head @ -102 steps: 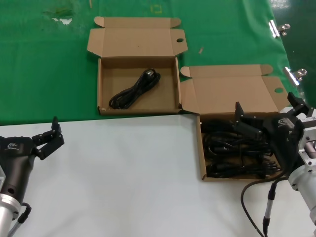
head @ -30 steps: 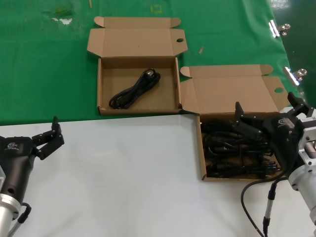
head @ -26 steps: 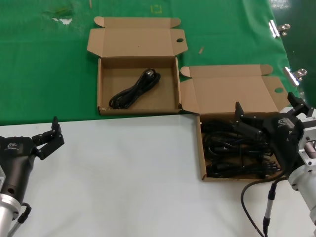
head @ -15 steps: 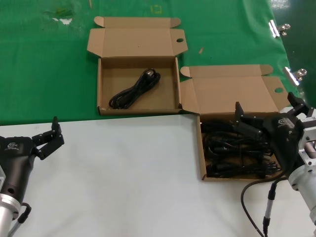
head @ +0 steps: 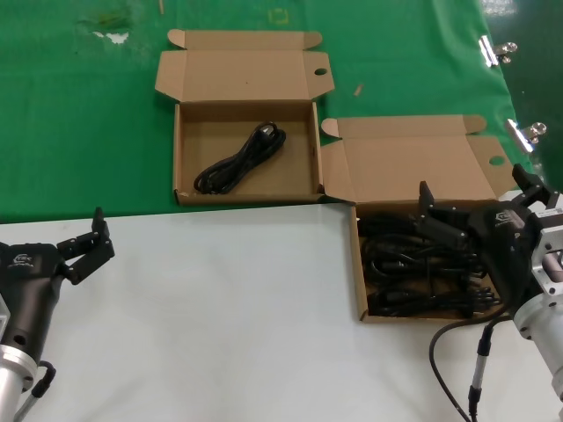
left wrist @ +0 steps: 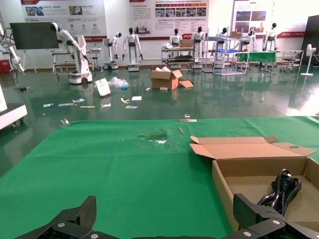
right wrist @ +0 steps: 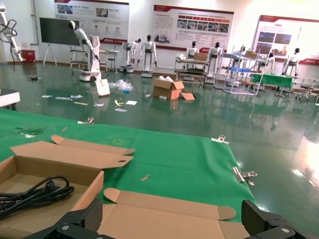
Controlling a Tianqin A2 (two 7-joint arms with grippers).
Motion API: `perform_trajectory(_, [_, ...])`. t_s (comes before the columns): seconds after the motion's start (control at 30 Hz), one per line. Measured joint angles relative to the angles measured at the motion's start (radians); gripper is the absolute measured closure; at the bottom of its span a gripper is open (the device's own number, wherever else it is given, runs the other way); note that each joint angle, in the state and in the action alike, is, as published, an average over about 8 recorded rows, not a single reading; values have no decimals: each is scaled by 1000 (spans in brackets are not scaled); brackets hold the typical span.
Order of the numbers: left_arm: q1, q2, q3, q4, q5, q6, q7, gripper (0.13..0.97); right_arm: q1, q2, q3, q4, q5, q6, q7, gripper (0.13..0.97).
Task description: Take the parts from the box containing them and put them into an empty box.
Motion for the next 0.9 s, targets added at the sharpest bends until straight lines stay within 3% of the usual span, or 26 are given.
perform_trajectory(0.9, [0,0,0,0,0,0,0,132,0,0,0,0,0,0,0,129])
